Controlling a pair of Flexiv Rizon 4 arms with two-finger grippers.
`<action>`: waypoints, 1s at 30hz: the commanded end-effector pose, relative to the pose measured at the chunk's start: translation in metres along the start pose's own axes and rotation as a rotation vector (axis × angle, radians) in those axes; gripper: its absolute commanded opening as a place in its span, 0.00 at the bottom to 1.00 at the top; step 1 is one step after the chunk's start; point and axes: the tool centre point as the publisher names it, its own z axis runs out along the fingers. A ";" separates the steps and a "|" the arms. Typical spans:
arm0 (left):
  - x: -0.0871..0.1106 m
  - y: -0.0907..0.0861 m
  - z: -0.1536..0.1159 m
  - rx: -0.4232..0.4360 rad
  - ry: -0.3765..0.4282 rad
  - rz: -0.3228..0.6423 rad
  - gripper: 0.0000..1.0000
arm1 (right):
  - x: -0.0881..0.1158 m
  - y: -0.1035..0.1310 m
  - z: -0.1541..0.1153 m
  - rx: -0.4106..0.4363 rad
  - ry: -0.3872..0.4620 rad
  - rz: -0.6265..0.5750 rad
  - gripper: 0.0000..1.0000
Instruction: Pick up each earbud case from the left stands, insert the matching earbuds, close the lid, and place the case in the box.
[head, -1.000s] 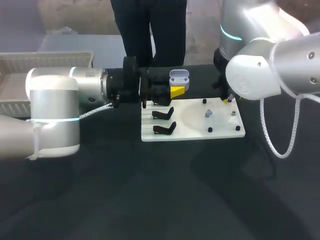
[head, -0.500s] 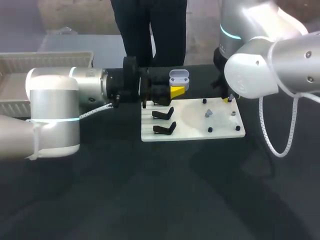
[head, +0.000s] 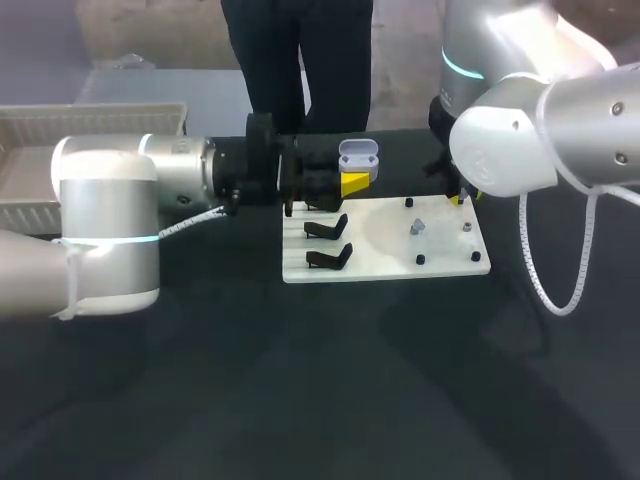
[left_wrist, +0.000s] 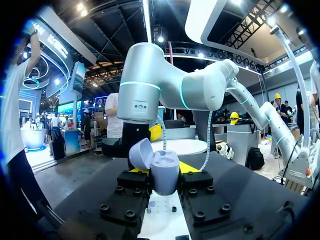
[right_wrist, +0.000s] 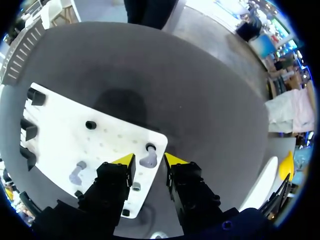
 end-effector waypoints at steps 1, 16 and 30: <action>0.001 -0.001 0.000 -0.004 -0.004 0.004 0.00 | -0.003 0.000 0.000 0.001 0.005 0.001 0.33; 0.001 -0.001 0.000 -0.004 -0.004 0.004 0.00 | -0.004 0.003 -0.002 0.004 0.013 -0.002 0.00; 0.001 -0.001 0.000 -0.004 -0.004 0.004 0.00 | 0.009 0.010 -0.048 0.014 0.031 0.005 0.00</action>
